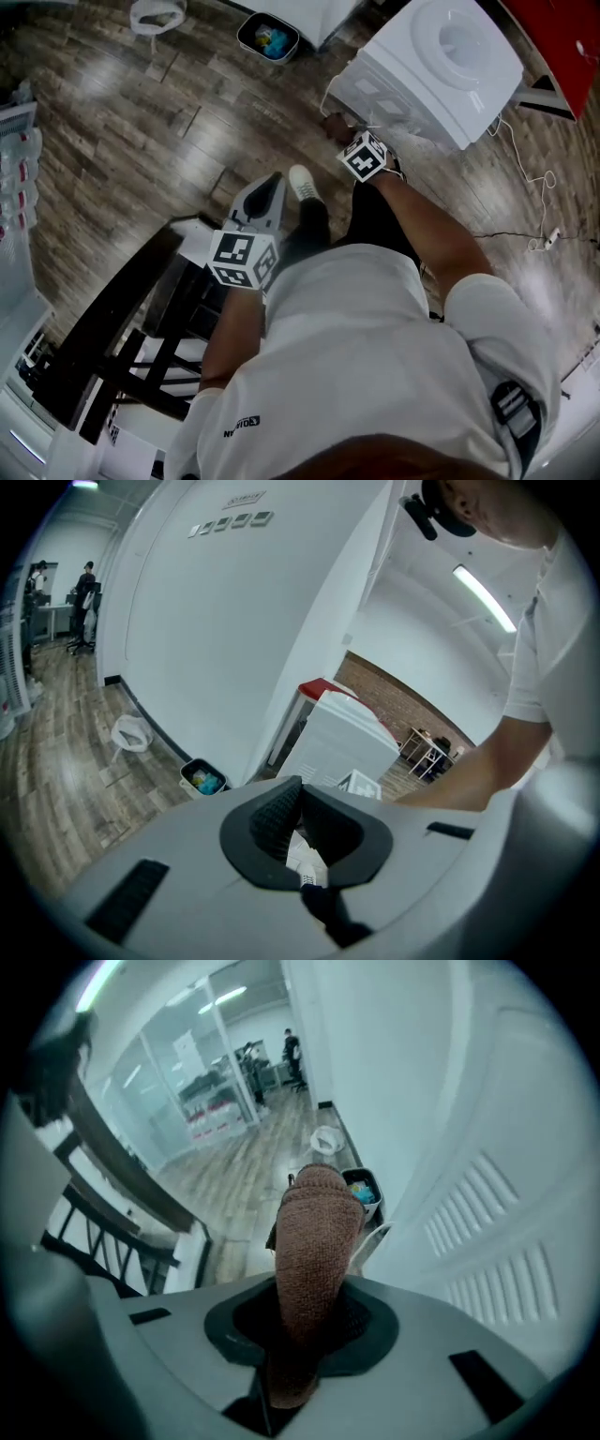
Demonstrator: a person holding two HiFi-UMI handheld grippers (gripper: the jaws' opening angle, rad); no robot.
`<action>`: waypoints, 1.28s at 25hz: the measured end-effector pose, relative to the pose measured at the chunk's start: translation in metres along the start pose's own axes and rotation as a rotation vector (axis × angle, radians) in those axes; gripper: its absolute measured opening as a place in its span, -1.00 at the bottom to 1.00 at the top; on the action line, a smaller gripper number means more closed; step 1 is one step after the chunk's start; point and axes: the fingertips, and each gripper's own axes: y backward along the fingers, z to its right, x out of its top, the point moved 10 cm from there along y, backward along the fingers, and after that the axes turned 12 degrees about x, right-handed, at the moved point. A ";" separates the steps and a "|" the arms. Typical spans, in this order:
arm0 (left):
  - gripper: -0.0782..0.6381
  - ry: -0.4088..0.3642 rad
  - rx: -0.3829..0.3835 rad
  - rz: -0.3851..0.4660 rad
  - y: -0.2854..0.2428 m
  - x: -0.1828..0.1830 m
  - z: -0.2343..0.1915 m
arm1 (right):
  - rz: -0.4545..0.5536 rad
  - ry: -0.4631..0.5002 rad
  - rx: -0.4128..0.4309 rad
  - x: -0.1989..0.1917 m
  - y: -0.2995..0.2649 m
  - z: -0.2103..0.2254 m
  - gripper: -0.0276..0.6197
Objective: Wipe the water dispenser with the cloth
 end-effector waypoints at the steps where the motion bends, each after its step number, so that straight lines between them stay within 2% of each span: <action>1: -0.78 -0.011 -0.022 0.010 0.000 0.006 -0.001 | 0.060 -0.076 0.031 -0.003 0.017 -0.010 -0.69; 4: -0.78 -0.061 -0.085 0.036 0.002 0.023 -0.005 | 0.300 -0.275 0.140 0.000 0.070 -0.040 -0.69; 7: -0.78 -0.115 -0.129 0.036 0.002 0.036 -0.002 | 0.561 -0.341 0.207 0.008 0.126 -0.072 -0.69; 12: -0.78 -0.229 -0.248 0.049 -0.008 0.067 0.027 | 0.936 -0.365 0.107 -0.002 0.222 -0.120 -0.69; 16: -0.78 -0.273 -0.305 0.096 0.002 0.079 0.057 | 1.124 -0.399 0.101 -0.029 0.271 -0.158 -0.69; 20: -0.78 -0.296 -0.334 0.125 0.021 0.075 0.086 | 1.216 -0.418 0.063 -0.068 0.302 -0.185 -0.69; 26: -0.78 -0.361 -0.350 0.191 0.064 0.054 0.132 | 1.182 -0.400 -0.067 -0.127 0.333 -0.227 -0.69; 32: -0.78 -0.356 -0.366 0.223 0.108 0.019 0.170 | 1.163 -0.370 -0.124 -0.172 0.350 -0.265 -0.69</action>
